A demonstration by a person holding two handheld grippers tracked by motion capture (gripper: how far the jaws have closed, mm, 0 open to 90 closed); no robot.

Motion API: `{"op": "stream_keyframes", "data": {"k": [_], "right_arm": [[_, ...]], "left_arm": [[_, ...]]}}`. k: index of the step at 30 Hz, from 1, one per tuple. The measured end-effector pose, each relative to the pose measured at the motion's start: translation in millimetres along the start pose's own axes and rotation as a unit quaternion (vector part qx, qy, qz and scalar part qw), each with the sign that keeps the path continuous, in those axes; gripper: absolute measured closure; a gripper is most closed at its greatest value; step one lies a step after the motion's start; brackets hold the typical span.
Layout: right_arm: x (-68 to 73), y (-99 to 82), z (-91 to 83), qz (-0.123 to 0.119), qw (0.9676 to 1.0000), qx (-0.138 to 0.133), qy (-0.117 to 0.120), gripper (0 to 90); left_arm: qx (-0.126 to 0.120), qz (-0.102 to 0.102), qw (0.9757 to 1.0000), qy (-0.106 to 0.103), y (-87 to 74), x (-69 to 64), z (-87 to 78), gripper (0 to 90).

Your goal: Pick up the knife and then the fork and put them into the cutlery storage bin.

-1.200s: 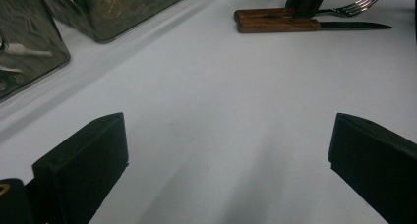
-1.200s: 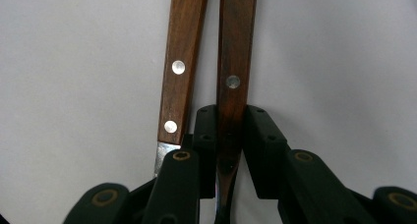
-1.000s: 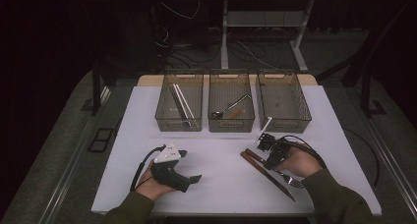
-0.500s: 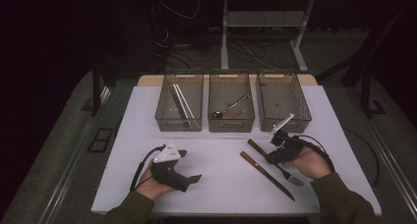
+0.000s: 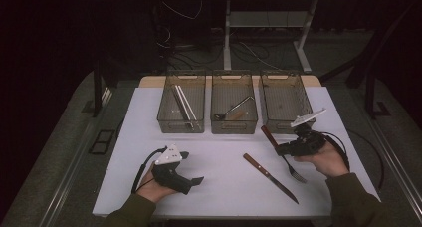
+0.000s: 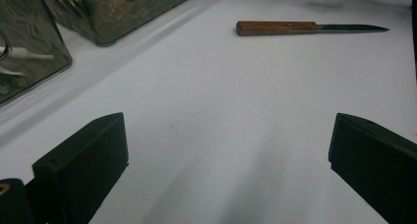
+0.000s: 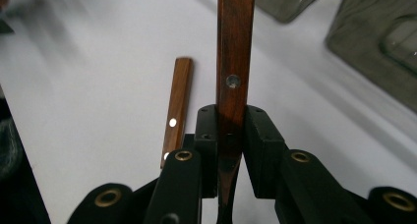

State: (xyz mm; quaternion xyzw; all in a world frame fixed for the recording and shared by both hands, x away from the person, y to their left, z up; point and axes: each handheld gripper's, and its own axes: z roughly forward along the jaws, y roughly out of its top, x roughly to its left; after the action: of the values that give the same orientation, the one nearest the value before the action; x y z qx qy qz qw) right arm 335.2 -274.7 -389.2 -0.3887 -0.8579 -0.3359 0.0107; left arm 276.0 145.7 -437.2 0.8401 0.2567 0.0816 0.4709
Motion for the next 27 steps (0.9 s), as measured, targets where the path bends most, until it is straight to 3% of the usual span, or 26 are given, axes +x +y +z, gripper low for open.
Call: {"op": "stream_keyframes", "data": {"k": [6,10,15,19,27], "right_arm": [[-7.7,-2.9,-16.3,0.011,0.9984,-0.056,-0.002,77.5],[-11.3,-4.4,-23.4,0.007,0.9953,-0.096,-0.012,77.5],[-14.3,-5.7,-26.8,0.005,0.9916,-0.126,-0.027,77.4],[-16.4,-5.3,-30.9,-0.002,0.9876,-0.152,-0.039,77.4],[-24.0,-6.1,-41.8,0.014,0.9787,-0.197,-0.054,77.4]], "left_arm": [[-0.001,0.000,1.0000,-0.001,0.0,0.1,-0.5,0.3],[-0.001,-0.001,1.0000,-0.002,-0.2,0.3,-0.5,0.2],[-0.005,-0.004,1.0000,-0.006,-0.5,0.9,-0.8,0.2],[-0.006,-0.005,0.9999,-0.009,-0.7,1.8,-1.2,0.1],[-0.021,-0.013,0.9996,-0.014,-2.5,7.1,-4.4,0.0]]}}
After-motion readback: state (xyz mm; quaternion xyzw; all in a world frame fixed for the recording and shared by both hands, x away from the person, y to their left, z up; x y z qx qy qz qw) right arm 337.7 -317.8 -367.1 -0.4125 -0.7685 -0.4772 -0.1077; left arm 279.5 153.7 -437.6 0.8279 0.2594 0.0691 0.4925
